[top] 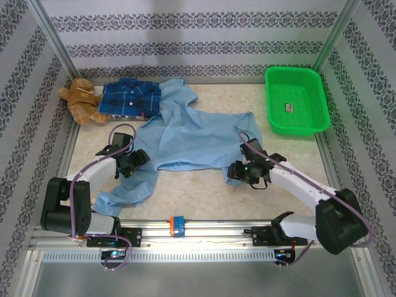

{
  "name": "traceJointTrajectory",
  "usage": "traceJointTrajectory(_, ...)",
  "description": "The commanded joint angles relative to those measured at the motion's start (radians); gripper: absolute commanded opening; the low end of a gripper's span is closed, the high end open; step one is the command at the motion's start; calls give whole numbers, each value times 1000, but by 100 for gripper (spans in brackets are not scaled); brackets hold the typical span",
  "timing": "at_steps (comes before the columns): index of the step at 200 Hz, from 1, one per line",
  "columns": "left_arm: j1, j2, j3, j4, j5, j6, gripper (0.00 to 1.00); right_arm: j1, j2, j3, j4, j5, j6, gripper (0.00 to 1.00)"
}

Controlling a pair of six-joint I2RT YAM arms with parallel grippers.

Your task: Fold and stack the long sleeve shirts

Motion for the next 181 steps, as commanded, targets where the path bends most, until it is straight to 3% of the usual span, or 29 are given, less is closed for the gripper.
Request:
traceJointTrajectory(1,37,8,-14,12,10,6,75,10,67,30,98,74,17,49)
traceJointTrajectory(48,98,44,-23,-7,8,-7,75,-3,158,53,79,210,-11,39)
traceJointTrajectory(100,125,107,-6,-14,-11,-13,75,-18,82,82,69,299,-52,0)
traceJointTrajectory(154,173,167,-8,-1,-11,-11,75,-73,-262,103,-134,217,-174,0)
traceJointTrajectory(181,186,126,-9,25,71,-7,75,-102,-424,95,-198,111,-232,0)
